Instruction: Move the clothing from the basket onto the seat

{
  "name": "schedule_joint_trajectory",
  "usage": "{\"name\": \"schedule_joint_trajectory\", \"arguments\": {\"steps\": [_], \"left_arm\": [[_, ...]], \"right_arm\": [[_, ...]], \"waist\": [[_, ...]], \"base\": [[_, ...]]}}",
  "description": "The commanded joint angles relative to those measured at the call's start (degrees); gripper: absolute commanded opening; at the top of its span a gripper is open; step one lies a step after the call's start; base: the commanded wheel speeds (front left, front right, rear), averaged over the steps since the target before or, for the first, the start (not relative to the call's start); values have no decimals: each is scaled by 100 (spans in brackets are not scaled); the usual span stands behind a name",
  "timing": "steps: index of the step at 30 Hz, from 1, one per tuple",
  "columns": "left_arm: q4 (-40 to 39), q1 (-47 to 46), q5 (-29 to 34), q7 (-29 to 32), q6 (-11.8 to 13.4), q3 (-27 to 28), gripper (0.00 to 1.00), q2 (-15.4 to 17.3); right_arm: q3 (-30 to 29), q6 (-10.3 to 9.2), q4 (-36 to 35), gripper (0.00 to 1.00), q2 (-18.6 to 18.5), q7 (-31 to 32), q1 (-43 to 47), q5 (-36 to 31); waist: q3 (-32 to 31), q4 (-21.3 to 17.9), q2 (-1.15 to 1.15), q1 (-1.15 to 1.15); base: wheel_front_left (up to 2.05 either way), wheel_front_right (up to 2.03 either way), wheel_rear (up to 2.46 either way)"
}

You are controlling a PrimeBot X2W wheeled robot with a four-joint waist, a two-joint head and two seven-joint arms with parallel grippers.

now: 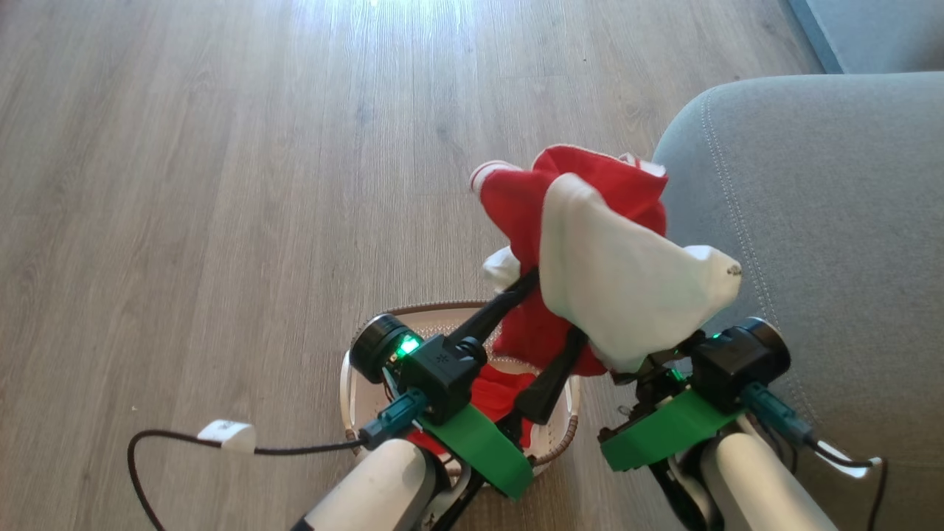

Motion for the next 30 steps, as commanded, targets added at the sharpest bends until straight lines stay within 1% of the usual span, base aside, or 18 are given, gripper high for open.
{"name": "schedule_joint_trajectory", "arguments": {"steps": [1,8,15,30], "left_arm": [[-146,-216,-10,-24,38,189,100,4],[-76,-159,70,-24,78,374,100,4],[32,-107,161,-24,62,535,100,4],[339,140,496,-24,-13,829,100,4]], "right_arm": [[38,40,-262,0,95,-56,-161,-23],[-343,40,-356,0,144,-56,-143,-51],[-689,40,-329,0,161,-56,-165,-35],[-1665,40,-460,0,116,-56,-271,122]], "waist": [[-7,4,0,0],[-16,26,0,0],[1,61,0,0],[58,29,0,0]], "base": [[0,0,0],[0,0,0],[0,0,0],[0,0,0]]}}
